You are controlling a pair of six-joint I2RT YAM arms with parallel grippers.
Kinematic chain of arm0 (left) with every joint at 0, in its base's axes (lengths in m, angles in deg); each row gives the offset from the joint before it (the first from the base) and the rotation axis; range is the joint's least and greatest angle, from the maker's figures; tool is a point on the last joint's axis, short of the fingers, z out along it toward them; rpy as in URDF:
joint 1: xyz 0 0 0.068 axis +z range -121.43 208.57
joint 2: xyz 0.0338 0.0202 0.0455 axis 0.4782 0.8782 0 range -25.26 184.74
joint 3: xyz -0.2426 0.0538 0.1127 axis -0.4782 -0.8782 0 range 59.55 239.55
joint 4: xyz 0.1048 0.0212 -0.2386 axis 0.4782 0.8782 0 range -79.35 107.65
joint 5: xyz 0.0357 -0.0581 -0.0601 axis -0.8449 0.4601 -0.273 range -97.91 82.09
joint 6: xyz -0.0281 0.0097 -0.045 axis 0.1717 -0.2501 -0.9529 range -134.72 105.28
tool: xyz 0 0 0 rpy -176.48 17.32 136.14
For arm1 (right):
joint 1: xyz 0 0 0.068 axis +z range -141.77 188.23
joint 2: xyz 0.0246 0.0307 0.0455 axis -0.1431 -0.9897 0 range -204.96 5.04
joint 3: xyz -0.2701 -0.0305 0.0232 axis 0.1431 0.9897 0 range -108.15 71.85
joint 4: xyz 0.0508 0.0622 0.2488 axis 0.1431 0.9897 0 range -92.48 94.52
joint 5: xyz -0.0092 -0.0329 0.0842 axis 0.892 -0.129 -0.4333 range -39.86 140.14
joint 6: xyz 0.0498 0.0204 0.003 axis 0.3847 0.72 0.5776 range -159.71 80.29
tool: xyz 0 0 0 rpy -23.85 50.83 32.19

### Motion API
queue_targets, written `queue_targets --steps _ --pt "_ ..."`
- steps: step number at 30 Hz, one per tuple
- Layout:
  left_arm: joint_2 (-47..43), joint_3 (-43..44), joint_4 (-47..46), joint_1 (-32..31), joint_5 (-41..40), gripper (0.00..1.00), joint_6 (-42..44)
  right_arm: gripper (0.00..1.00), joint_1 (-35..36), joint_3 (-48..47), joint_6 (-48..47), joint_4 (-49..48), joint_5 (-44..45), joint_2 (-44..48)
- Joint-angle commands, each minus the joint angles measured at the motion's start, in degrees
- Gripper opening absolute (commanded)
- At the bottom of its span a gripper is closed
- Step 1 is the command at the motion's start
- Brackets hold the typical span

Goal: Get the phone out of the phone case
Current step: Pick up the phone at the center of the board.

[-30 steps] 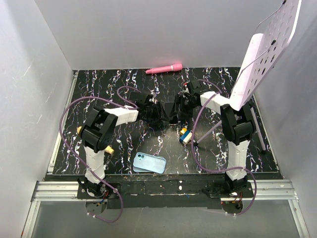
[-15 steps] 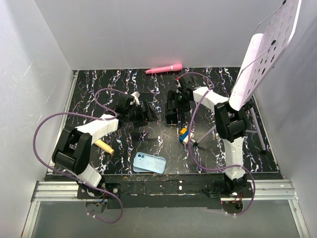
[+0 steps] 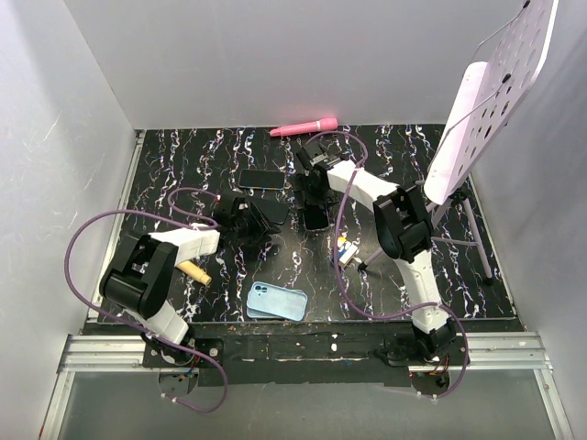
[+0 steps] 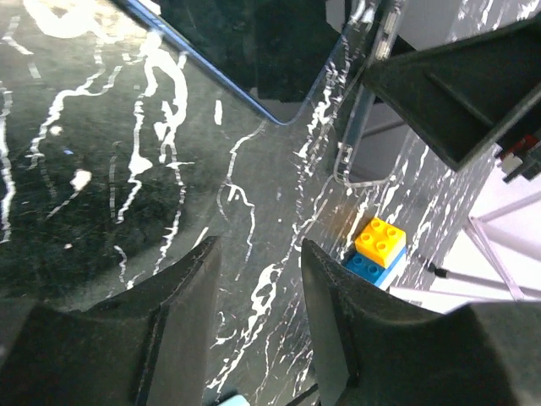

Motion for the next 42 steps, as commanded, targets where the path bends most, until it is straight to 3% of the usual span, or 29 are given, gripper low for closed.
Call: queue_targets --steps 1,6,9,13,18,24,30,35,39,42 --pt "-3.84 -2.3 -0.86 0.12 -5.14 0.43 -3.13 0.89 1.6 -0.97 -1.29 5.58 2.8 -2.61" --pt "-8.24 -3.1 0.9 0.12 -5.67 0.57 -1.73 0.89 2.48 -5.53 -1.03 11.11 2.37 -6.65" --pt "-12.01 -3.18 3.62 0.12 -4.97 0.65 -0.5 0.79 2.48 -6.77 -1.46 13.31 0.34 -8.06" --pt "-19.39 -3.8 5.56 0.12 -4.26 0.74 1.69 0.41 2.39 -4.93 -4.01 10.25 1.12 -7.27" --pt "-31.25 -5.03 10.65 0.12 -2.77 0.84 4.95 0.02 2.48 -2.13 -9.98 5.51 3.5 -3.33" --pt "-42.86 -6.79 19.44 0.3 -5.58 0.93 4.69 0.01 2.92 10.86 -15.35 -8.72 7.1 10.37" --pt "-45.42 -8.45 20.86 0.39 -6.9 0.93 1.1 0.01 4.85 26.17 -16.68 -25.44 4.12 23.74" --pt "-45.25 -14.59 8.59 0.39 -1.64 0.91 -2.77 0.01 7.39 30.66 -14.74 -27.64 2.09 30.16" --pt "-42.88 -18.21 -6.18 0.39 4.78 0.75 -4.27 0.01 9.94 31.81 -12.46 -25.36 -0.18 35.34" --pt "-40.77 -18.22 -12.53 0.39 7.15 0.76 -4.36 0.01 10.56 34.71 -10.18 -26.06 -4.74 40.44"
